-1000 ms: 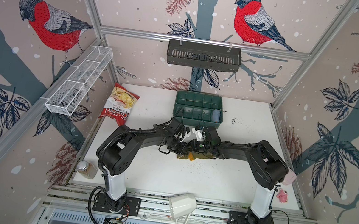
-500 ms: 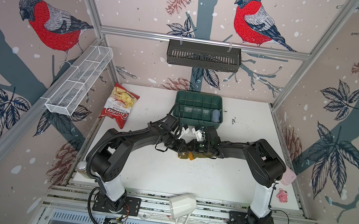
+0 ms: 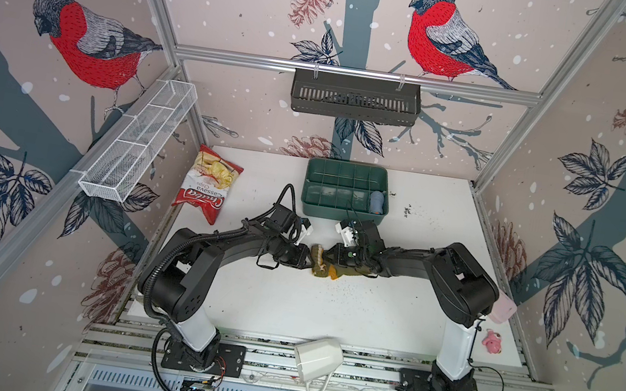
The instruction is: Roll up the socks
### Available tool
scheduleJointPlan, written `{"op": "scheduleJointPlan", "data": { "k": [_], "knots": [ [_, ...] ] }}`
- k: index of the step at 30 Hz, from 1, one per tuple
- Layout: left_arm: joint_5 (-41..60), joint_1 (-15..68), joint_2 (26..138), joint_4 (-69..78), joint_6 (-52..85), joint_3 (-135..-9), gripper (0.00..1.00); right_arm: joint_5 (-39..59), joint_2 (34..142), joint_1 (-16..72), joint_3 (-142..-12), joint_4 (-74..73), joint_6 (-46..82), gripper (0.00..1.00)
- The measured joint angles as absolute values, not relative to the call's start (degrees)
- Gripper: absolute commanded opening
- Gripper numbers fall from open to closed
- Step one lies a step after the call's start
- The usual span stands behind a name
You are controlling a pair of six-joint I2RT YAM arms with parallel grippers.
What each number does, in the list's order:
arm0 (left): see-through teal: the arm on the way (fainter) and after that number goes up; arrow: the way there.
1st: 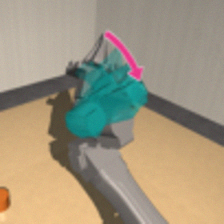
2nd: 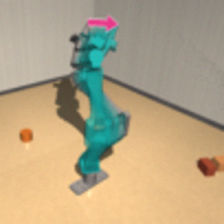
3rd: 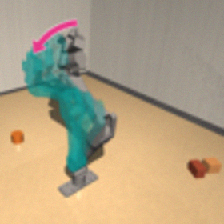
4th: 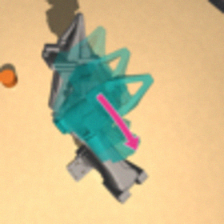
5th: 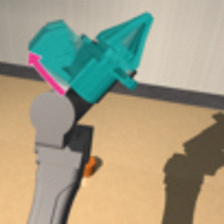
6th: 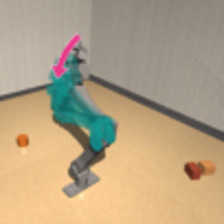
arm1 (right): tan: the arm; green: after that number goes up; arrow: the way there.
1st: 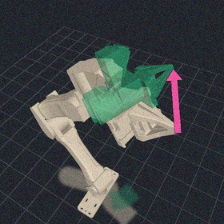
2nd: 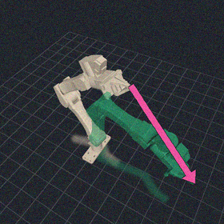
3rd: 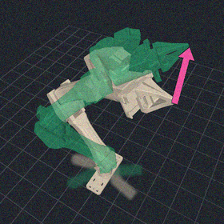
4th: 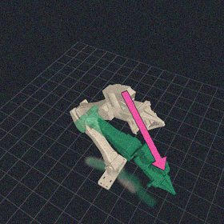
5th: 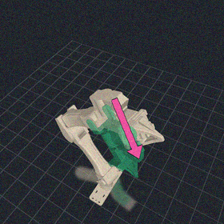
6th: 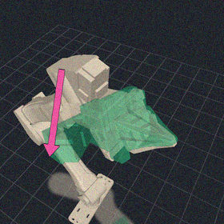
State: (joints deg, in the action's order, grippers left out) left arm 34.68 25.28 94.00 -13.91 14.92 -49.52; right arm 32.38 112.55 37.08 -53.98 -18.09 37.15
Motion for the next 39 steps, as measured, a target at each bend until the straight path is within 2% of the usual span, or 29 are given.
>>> {"op": "scheduleJointPlan", "data": {
  "k": [35, 39],
  "knots": [
    [41.9, 24.8, 100.7, -3.6, 18.3, -48.8, 0.4, 31.3, 112.6, 38.1, -54.1, -18.3, 37.3, 0.11],
    [41.9, 24.4, 100.8, -2.8, 19.1, -48.7, 0.34, 31.3, 112.6, 38.2, -54.1, -18.4, 37.3, 0.1]
  ]
}}
